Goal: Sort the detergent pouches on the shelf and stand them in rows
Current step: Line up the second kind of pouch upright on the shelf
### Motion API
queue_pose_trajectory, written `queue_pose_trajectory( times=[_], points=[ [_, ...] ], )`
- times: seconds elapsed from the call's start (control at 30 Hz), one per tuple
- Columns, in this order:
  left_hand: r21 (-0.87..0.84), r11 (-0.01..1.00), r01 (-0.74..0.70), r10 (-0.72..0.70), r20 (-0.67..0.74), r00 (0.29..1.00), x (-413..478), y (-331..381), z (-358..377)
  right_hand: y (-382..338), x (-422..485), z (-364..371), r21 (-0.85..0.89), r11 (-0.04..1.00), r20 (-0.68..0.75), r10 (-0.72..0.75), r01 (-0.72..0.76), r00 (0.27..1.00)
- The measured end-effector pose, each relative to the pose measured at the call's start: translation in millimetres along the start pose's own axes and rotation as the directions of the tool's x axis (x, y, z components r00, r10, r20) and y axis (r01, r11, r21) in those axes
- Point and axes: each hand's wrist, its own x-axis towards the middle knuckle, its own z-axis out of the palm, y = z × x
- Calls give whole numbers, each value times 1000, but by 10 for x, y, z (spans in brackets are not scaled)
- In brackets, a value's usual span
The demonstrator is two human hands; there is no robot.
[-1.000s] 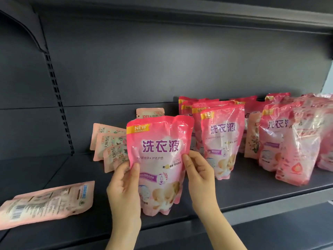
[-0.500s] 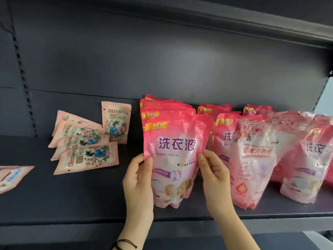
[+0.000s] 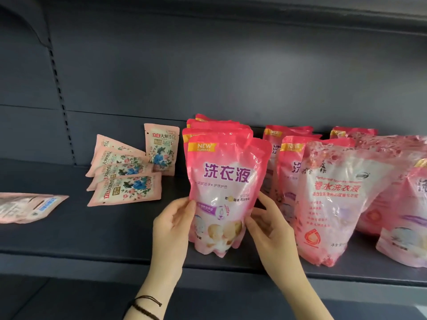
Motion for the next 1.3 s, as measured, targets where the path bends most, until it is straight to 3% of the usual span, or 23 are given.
queue_pose_trajectory(
  times=[0.1, 0.3, 0.47, 0.6, 0.77, 1.07, 1.3],
  points=[
    [61, 998, -33, 35, -26, 999, 7, -29, 13, 34, 35, 12, -62, 998, -21, -29, 27, 999],
    [-22, 1000, 8, -10, -95, 995, -6, -69, 40, 54, 143, -97, -2, 999, 29, -49, 49, 998],
    [20, 999, -33, 34, -51, 998, -29, -59, 39, 82, 33, -130, -87, 994, 40, -63, 66, 997],
    [21, 998, -60, 61, -9, 998, -58, -30, 18, 92, -51, -123, -117, 992, 149, -35, 53, 988],
    [50, 994, -95, 93, 53, 994, -132, -12, -7, 123, -61, -55, -163, 983, 116, -64, 82, 991],
    [93, 986, -138, 143, -53, 988, -140, -12, 7, 174, -15, -149, -105, 985, 191, -115, 137, 975],
    [259, 946, -194, 165, 129, 978, -133, 81, -122, 191, -82, -101, -195, 957, 228, -169, 215, 959]
  ],
)
